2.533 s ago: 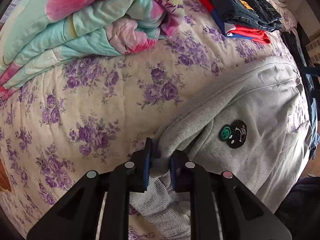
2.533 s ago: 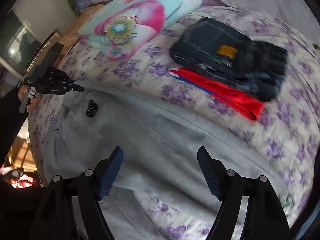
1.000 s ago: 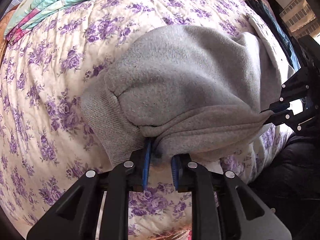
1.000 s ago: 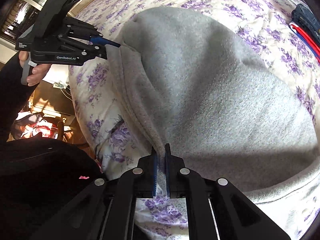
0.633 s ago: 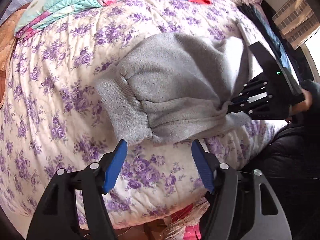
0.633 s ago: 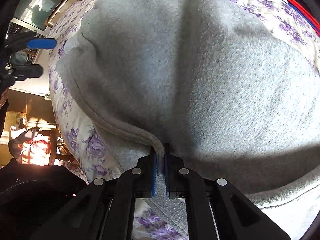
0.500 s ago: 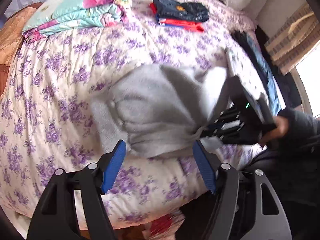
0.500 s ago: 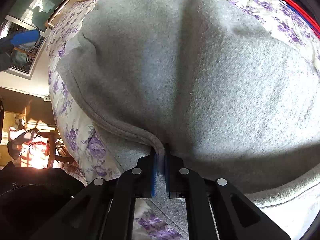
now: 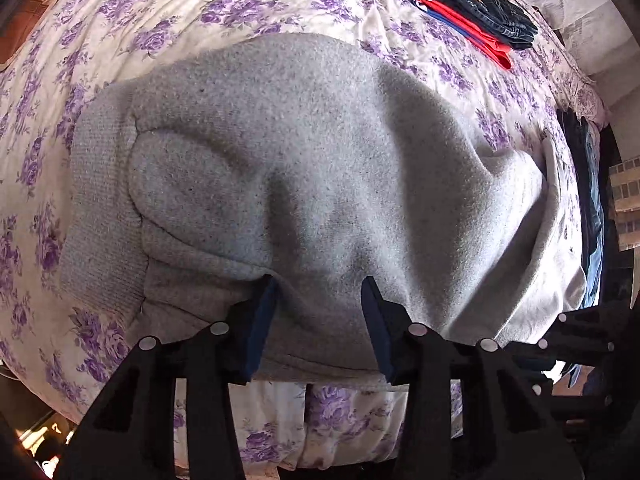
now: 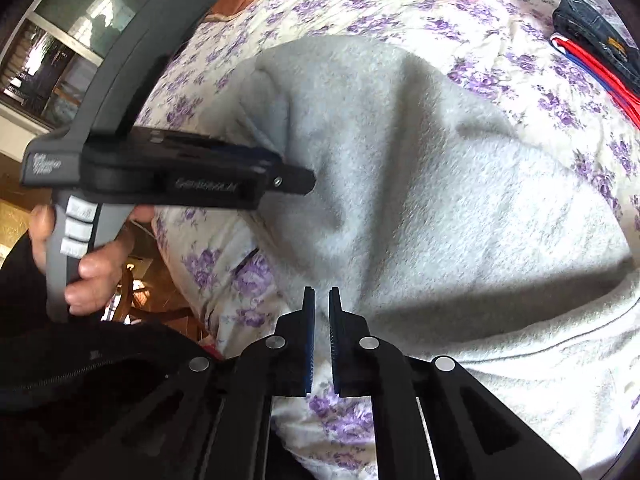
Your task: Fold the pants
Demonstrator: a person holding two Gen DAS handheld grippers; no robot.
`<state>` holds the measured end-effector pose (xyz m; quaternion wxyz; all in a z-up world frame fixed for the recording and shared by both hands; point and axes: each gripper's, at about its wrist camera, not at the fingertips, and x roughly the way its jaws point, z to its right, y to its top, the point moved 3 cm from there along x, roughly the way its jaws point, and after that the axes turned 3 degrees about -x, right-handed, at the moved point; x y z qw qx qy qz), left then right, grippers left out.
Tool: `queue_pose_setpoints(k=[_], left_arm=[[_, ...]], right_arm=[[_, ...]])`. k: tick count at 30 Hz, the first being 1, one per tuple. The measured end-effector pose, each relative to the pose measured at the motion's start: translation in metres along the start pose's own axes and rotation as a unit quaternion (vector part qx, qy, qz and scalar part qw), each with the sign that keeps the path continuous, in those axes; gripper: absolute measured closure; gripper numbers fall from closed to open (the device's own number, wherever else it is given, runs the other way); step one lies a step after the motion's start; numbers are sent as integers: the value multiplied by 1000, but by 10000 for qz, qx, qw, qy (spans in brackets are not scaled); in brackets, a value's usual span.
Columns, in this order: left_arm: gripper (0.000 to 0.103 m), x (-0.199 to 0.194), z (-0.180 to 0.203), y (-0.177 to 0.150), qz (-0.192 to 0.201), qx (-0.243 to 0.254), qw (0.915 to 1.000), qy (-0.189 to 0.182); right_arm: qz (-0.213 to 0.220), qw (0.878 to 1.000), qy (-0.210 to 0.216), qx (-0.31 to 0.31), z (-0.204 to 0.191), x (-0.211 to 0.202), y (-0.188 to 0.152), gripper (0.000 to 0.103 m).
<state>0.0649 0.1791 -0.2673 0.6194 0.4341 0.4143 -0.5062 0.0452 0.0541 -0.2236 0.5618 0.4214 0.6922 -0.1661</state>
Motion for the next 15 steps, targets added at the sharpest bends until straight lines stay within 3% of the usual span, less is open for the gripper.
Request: queue_pose_setpoints(k=[5,10,11,13,15], left_arm=[[60,3,-1,-3,-7,38,10000,50],[60,2,-3,-2,28,-15,10000,-1],[60,2,-4,-1,31,-50,10000,-39],[60,1,-6,-1,56,-87,9999,-99],[60,1,-7,-2,90,-100,9998,-137]], right_arm=[[-432,9988,-13,251,17,58,-2,96],[-491,9954,345,744,39,19,7,92],[-376,9950,313,874,51,-1,12,84],[-81,9928,-51,1190,89,-48,23,48],[60,9844,-864,1532,143,-91,34,44]])
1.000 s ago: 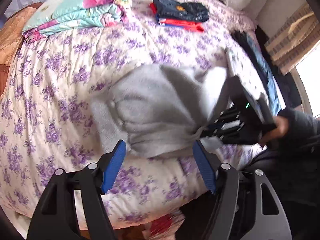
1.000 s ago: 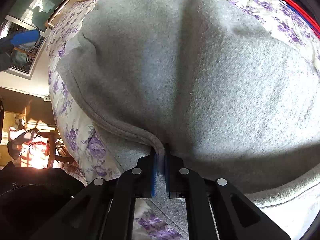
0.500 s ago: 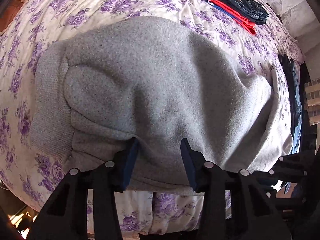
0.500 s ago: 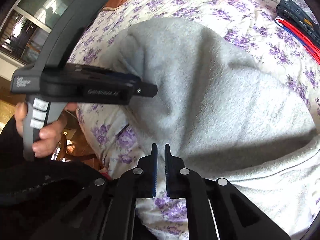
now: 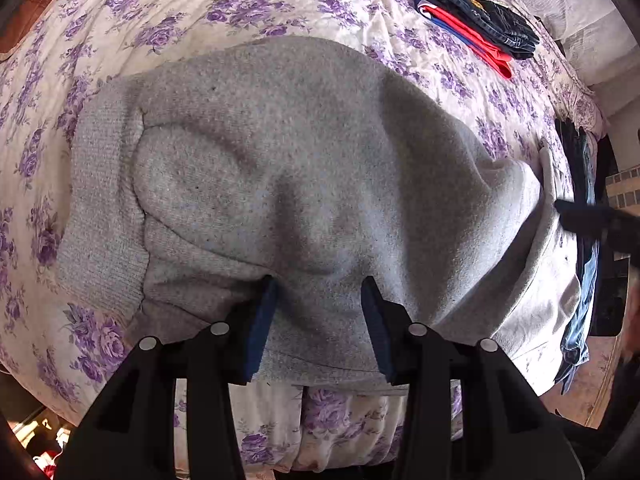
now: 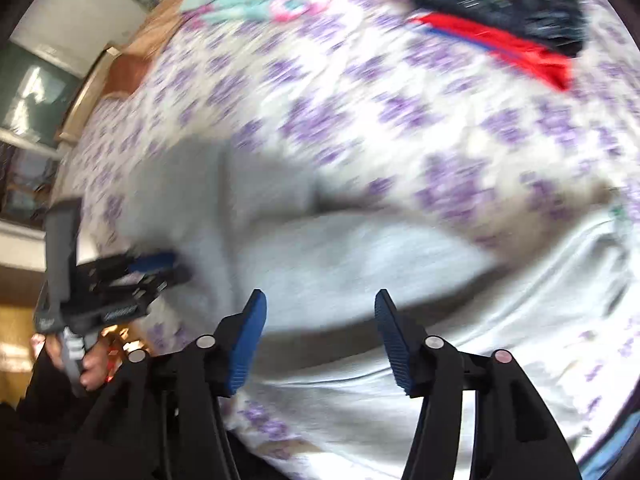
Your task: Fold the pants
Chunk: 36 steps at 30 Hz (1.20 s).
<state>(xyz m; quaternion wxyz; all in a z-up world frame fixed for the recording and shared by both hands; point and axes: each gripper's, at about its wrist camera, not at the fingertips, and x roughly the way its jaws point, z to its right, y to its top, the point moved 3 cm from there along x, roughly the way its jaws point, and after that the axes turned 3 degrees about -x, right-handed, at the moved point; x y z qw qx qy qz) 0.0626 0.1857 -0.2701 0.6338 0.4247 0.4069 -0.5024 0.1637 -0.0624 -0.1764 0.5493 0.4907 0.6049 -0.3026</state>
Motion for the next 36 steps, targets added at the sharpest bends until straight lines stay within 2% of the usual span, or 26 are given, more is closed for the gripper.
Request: queue_pose_setpoints(k=[1,3,6,9,12,15,16,17,18,19,21,24,26,29,33,36], left_arm=[[60,0,0,0,19,-7,10000,-14],[60,-2,-3,-2,52,-26,10000,-32],[60,-1,-2,-2,69,3,10000,-12],[60,0,-2,1,54,7,10000,-16],[60,1,-2,3,40,-17,10000,-45],[60,2,-2,5,26,2,10000,-27],[60,3,-2,5,19,9,10000,-22],[60,3,-2,6,8,19,10000,-21],[60,3,-2,6,1,19,10000,-26],[60,3,-2,6,-4,19,10000,-35],[60,3,-2,6,-15,27,10000,-49],[60,3,-2,7,-57,124,9999,-61],[61,3,-2,7,-104,295,9995,-66],[61,3,0,6,-199,668,9975,-113],[62,1,1,3,-360,1179,9922,-207],[62,2,1,2,-510,1459,9876,-264]], right_arm=[[-22,9987,-452,219,31,-10,13,43],[-321,9909,-1015,819,92,-16,32,39],[-979,9722,-1244,1726,166,-2,44,39],[-1240,9600,-966,2317,195,12,52,40],[-1363,9529,-1022,2510,206,25,62,40],[-1602,9458,-1449,2424,200,44,64,41],[-1620,9449,-1579,2366,196,51,64,46],[-1592,9457,-1642,2311,195,51,61,76],[-1528,9485,-1506,2332,195,49,57,96],[-1429,9514,-1397,2345,193,43,52,96],[-1069,9598,-1313,2239,192,18,29,96],[-474,9654,-1029,2351,193,-33,2,96],[-69,9660,-831,2446,192,-68,-28,96],[453,9598,-568,2712,194,-114,-91,97],[722,9376,-366,3383,187,-106,-188,97],[675,9231,-269,3777,183,-61,-251,96]])
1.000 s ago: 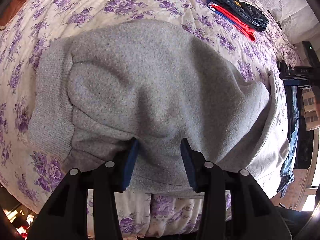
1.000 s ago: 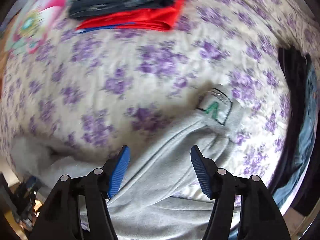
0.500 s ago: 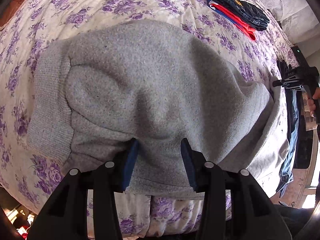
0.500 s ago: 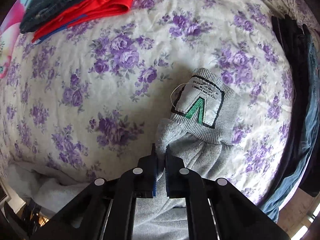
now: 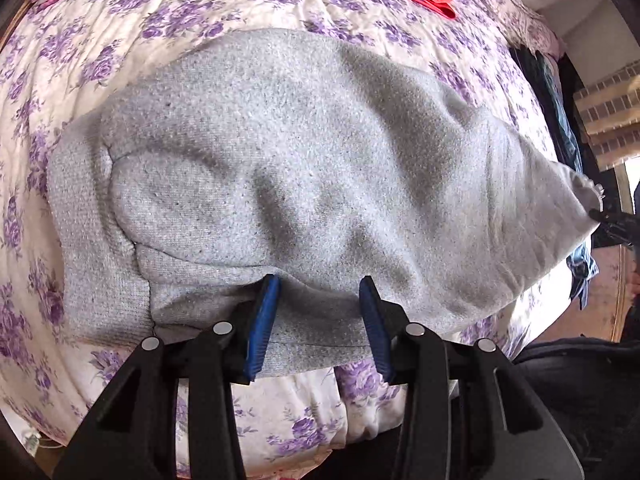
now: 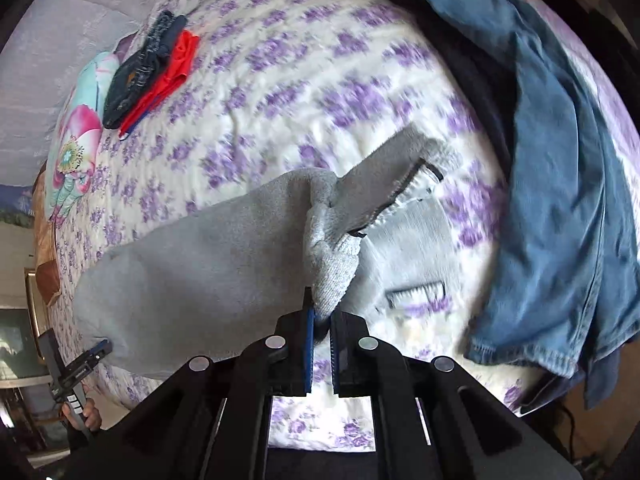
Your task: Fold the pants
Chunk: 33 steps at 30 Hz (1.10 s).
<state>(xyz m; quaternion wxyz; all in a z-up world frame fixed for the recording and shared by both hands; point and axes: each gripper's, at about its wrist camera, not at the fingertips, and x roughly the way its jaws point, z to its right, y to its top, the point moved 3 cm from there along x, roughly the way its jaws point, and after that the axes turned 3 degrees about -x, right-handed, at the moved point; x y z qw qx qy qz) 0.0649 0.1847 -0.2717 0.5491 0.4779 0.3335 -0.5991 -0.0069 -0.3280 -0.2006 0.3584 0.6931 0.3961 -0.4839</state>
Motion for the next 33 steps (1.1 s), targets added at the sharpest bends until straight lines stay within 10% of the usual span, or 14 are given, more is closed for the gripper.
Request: queue_pose_setpoints(k=[6,8,10,14,20,26,33], left_arm=[[68,5,-4,2,-264,82,9996,-90],[69,2,0,2,-329,112,9994,0],[69,-2,7,1,-324,213,9991,150],[69,-25,19,-1,-53,348,9993,129],[62,-47,48,17,600,218,9964,-563],[62,15,44,7,-90,-9,9998,-184],[68,16,19,-9,-13,-406,9968,-686]], right_arm=[[262,9989,212,340,34,62,-29,92],[236,9997,79,75,26,54,-31,81],[114,9993,-329,-128,21,43,-35,48],[-58,9932,-771,-876,-9,9,-47,48],[392,9601,255,-2758,-162,-25,-13,48],[364,9035,746,-4205,-317,42,23,59],[-430,8909,719,-4465,-363,123,36,65]])
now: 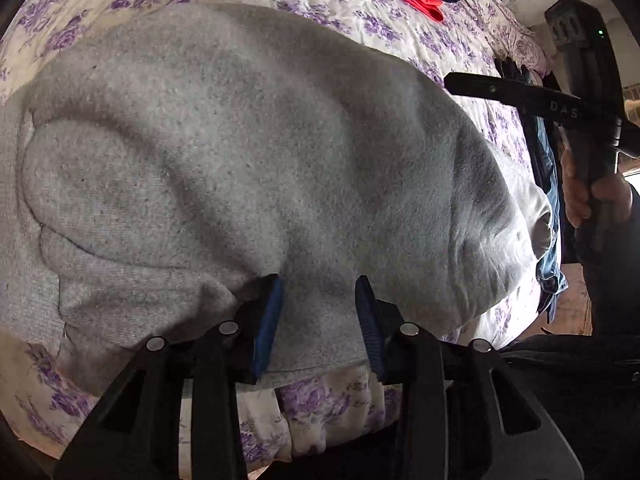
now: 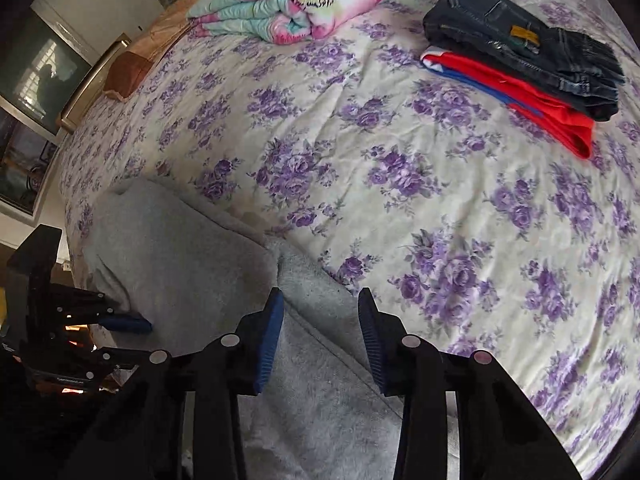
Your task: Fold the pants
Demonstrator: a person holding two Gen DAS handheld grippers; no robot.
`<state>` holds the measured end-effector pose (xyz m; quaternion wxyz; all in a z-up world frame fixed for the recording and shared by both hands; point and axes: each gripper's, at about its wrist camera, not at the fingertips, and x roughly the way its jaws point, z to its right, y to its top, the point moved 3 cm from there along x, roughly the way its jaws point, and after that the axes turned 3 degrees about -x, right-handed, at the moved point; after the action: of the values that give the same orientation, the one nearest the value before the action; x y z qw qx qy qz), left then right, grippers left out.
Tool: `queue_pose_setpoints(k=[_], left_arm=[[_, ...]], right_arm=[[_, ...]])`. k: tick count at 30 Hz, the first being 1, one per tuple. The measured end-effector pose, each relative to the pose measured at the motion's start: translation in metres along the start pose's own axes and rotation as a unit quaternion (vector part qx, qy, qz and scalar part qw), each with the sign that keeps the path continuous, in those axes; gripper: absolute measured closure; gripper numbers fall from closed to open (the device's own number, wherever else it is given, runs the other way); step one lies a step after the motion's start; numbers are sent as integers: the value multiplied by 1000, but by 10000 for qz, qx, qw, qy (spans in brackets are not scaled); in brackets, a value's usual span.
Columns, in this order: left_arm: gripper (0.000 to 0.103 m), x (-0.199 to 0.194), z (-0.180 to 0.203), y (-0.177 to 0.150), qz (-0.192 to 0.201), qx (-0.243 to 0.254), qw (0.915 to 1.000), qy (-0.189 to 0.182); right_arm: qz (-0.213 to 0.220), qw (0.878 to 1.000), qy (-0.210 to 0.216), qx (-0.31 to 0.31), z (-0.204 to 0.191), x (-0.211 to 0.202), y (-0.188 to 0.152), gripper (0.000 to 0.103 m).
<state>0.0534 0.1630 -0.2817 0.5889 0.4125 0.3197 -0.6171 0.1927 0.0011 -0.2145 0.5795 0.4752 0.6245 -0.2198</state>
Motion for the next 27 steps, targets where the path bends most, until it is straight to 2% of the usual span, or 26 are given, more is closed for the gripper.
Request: queue_pose_setpoints(k=[8,14,20,23,24,25,27], left_arm=[[69,1,-4,-1,-17,-43,9999,-95],[69,3,-3,4,-113,5,9999,-41],[69,4,-2,5,-126,-6,9999,-15],[69,4,-1,4,-106,-15,9999,-1],[69,4,-1,4,-95,-14,10000,1],[69,4,-1,4,-89,-20,10000,-1],[69,4,0,3,-90,-38,10000,1]], right_arm=[[-488,9975,385,-342,-31,31,-8,65],[-306,9930,1136,-117,-39,30,2,67],[-547,9960,678,-189,-40,49,4,66],[-571,9960,679,-78,-38,52,2,66],[-576,9959,701,-64,-38,53,2,72],[-576,9954,766,-48,-39,55,2,92],[-487,9964,693,-98,-40,48,5,98]])
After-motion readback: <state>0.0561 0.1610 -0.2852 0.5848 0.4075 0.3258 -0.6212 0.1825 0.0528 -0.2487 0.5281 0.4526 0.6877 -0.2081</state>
